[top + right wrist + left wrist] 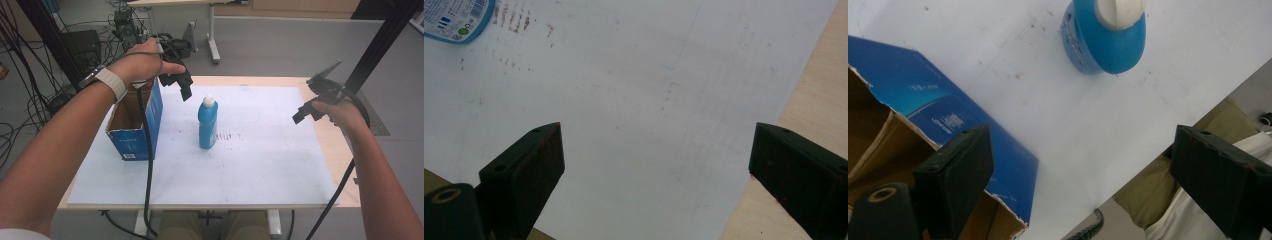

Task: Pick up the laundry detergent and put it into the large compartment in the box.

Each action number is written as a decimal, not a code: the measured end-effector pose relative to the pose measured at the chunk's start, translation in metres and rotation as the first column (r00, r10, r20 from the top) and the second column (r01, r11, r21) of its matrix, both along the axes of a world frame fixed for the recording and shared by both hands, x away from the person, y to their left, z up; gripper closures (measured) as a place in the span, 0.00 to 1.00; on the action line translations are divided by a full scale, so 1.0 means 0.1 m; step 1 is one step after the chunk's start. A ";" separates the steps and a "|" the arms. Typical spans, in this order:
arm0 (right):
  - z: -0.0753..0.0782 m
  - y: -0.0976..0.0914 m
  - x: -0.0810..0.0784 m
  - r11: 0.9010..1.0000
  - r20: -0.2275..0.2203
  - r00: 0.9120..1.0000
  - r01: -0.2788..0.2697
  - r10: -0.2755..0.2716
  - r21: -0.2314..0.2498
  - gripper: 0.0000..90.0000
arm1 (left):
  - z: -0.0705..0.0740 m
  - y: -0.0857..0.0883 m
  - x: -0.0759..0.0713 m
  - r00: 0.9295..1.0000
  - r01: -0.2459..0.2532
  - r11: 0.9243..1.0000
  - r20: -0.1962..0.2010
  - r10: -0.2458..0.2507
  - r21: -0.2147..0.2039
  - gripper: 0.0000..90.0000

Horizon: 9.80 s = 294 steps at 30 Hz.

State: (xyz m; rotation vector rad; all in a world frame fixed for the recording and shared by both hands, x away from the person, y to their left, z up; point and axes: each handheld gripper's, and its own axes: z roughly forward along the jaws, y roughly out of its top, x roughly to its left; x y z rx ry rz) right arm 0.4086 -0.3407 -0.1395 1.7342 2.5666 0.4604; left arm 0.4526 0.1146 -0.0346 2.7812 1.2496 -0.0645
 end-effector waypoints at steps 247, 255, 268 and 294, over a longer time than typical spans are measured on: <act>-0.16 -0.13 -0.02 0.999 -0.009 1.000 0.020 -0.020 0.027 0.09 | -0.86 -0.99 0.08 0.898 -0.439 0.897 0.060 0.437 0.044 0.13; -0.16 -0.13 -0.02 0.999 -0.010 1.000 0.019 -0.019 0.028 0.09 | -0.86 -0.98 0.07 0.895 -0.445 0.895 0.058 0.443 0.035 0.12; -0.17 -0.13 -0.02 0.999 -0.008 1.000 0.025 -0.024 0.021 0.09 | -0.87 -0.99 0.07 0.896 -0.443 0.896 0.058 0.441 0.040 0.12; -0.19 -0.13 -0.01 0.999 -0.009 1.000 0.027 -0.026 0.022 0.09 | -0.88 -0.97 0.07 0.894 -0.446 0.894 0.058 0.444 0.035 0.12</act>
